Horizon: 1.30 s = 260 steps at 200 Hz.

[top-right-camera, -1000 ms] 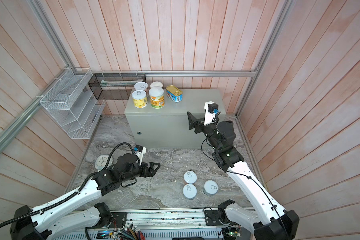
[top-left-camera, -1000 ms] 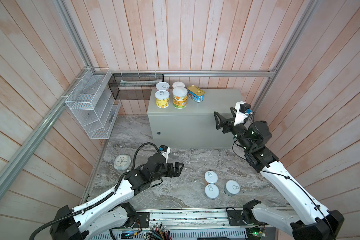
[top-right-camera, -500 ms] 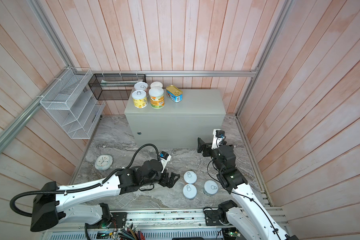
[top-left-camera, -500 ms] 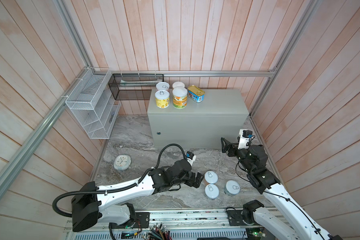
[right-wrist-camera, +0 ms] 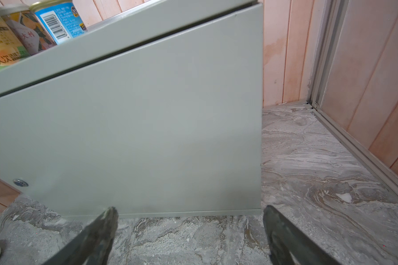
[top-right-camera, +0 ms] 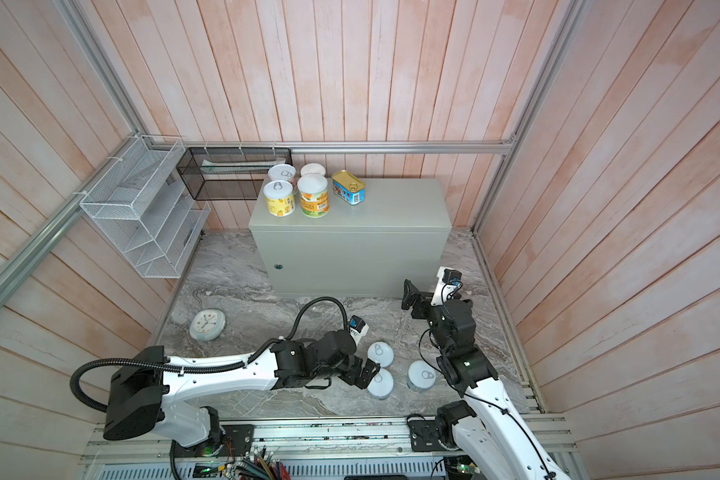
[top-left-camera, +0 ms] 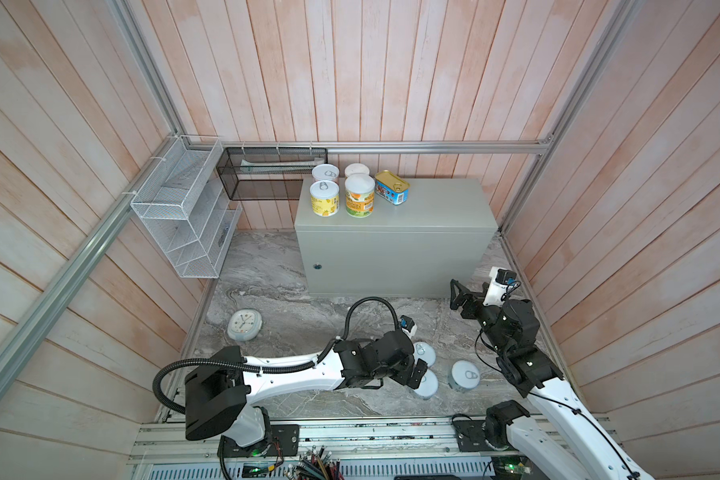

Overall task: Place and organize the canned foods onto the counter
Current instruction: 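Draw the right gripper back down while the left gripper reaches over the floor cans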

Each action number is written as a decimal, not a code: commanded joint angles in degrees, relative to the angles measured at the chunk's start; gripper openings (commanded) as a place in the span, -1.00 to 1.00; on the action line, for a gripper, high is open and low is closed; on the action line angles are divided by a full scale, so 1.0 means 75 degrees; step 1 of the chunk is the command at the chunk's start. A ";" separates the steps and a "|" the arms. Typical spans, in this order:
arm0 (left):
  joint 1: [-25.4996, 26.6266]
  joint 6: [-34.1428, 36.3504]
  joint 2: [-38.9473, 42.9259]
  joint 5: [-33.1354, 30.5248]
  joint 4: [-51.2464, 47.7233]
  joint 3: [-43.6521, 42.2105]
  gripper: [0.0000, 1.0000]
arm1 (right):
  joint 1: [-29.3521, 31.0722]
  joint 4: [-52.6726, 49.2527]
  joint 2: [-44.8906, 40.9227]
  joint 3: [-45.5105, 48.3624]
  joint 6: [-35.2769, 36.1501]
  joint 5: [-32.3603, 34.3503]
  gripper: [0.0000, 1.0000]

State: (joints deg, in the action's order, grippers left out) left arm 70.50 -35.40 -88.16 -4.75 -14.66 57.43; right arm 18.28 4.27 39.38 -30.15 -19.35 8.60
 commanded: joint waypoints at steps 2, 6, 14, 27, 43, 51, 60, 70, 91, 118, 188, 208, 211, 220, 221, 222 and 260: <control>0.0155 -0.0309 -0.0367 -0.0402 -0.0349 0.0416 1.00 | -0.0038 -0.0057 -0.0281 0.0231 -0.0211 0.0350 0.96; 0.0181 -0.0349 -0.0421 -0.0472 -0.0454 0.0476 1.00 | -0.0036 -0.0056 -0.0324 0.0272 -0.0226 0.0383 0.96; 0.0240 -0.0355 -0.0518 -0.0542 -0.0578 0.0564 1.00 | -0.0052 -0.0054 -0.0410 0.0352 -0.0272 0.0444 0.96; 0.0355 -0.0344 -0.0618 -0.0605 -0.0651 0.0634 1.00 | -0.0061 -0.0034 -0.0496 0.0441 -0.0288 0.0425 0.96; 0.0463 -0.0389 -0.0718 -0.0582 -0.0602 0.0681 1.00 | -0.0082 -0.0109 -0.0539 0.0439 -0.0284 0.0397 0.95; 0.0500 -0.0401 -0.0769 -0.0514 -0.0558 0.0686 1.00 | -0.0082 -0.0170 -0.0545 0.0408 -0.0264 0.0410 0.95; 0.0530 -0.0401 -0.0846 -0.0447 -0.0521 0.0733 1.00 | -0.0087 -0.0244 -0.0567 0.0378 -0.0272 0.0448 0.95; 0.0580 -0.0390 -0.0952 -0.0432 -0.0548 0.0815 1.00 | -0.0100 -0.0316 -0.0601 0.0365 -0.0279 0.0507 0.95; 0.0654 -0.0366 -0.1240 -0.0450 -0.0698 0.1007 1.00 | -0.0117 -0.0398 -0.0711 0.0397 -0.0298 0.0545 0.96; 0.0710 -0.0286 -0.1646 -0.0456 -0.0888 0.1316 1.00 | -0.0128 -0.0395 -0.0797 0.0432 -0.0268 0.0494 0.95; 0.0797 -0.0147 -0.2258 -0.0467 -0.1213 0.1864 1.00 | -0.0217 -0.0407 -0.0646 0.0440 -0.0339 0.0496 0.95; 0.0806 -0.0190 -0.2425 -0.0603 -0.1394 0.1977 1.00 | -0.0257 -0.0394 -0.0612 0.0452 -0.0366 0.0505 0.95; 0.0805 -0.0193 -0.2453 -0.0634 -0.1441 0.2005 1.00 | -0.0258 -0.0403 -0.0610 0.0447 -0.0370 0.0497 0.95; 0.0807 -0.0196 -0.2538 -0.0709 -0.1569 0.2102 1.00 | -0.0271 -0.0397 -0.0621 0.0449 -0.0381 0.0512 0.95; 0.0807 -0.0199 -0.2546 -0.0717 -0.1583 0.2109 1.00 | -0.0270 -0.0395 -0.0621 0.0447 -0.0383 0.0509 0.95; 0.0813 -0.0201 -0.2556 -0.0727 -0.1596 0.2118 1.00 | -0.0270 -0.0395 -0.0627 0.0447 -0.0383 0.0513 0.95; 0.0806 -0.0316 -0.2735 -0.0876 -0.1664 0.2137 1.00 | -0.0317 -0.0437 -0.0668 0.0425 -0.0341 0.0487 0.95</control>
State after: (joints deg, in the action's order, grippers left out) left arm 76.23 -37.32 -107.35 -8.56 -24.77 72.29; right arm 16.34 1.69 34.81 -27.20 -21.50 11.55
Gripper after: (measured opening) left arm 0.999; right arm 0.976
